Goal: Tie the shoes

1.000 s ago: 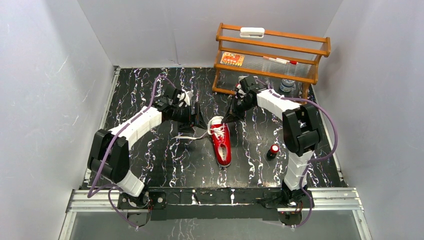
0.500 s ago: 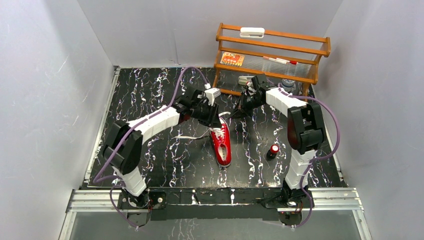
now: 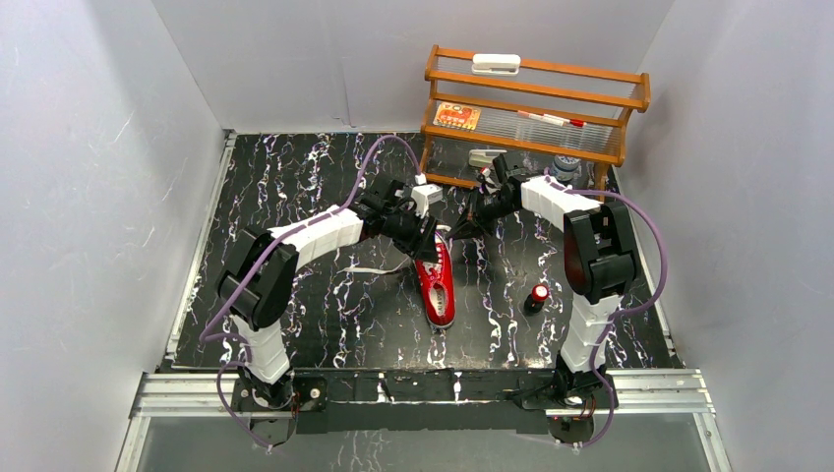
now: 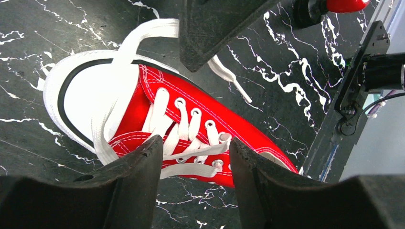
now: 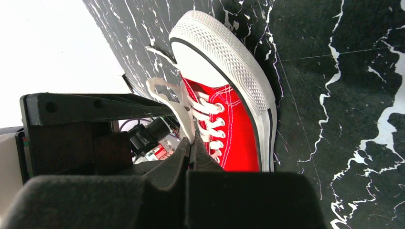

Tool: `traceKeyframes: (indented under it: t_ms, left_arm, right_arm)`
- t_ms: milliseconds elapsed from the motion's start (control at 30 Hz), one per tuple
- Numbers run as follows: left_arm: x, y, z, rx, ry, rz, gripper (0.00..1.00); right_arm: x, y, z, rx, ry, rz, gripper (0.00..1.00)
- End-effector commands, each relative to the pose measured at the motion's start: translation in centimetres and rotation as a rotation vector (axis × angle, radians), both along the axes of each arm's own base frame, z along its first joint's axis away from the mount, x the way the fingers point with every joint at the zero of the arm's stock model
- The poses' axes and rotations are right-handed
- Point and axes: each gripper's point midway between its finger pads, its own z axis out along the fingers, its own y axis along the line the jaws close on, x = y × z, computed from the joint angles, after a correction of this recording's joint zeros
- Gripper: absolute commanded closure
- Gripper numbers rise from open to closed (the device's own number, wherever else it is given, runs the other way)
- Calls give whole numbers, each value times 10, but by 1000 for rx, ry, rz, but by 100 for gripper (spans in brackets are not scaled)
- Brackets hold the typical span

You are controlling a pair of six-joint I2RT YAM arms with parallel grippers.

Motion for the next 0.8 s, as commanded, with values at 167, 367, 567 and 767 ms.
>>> traceKeyframes:
  t_ms: [167,367,567,767]
  left_arm:
    - [-18,-1,-3,-34,42,-88,44]
    - [-14,6,-6,14,37,-55,60]
    - [-15,3,16,-20,20,-53,96]
    - [-19,4,29,-40,11,-47,100]
  right_arm:
    - [9,11,24,78,-35,1,100]
    - [3,19,14,65,-5,5,100]
    - [10,33,6,55,-3,23,100]
    - [9,39,-9,16,8,26,100]
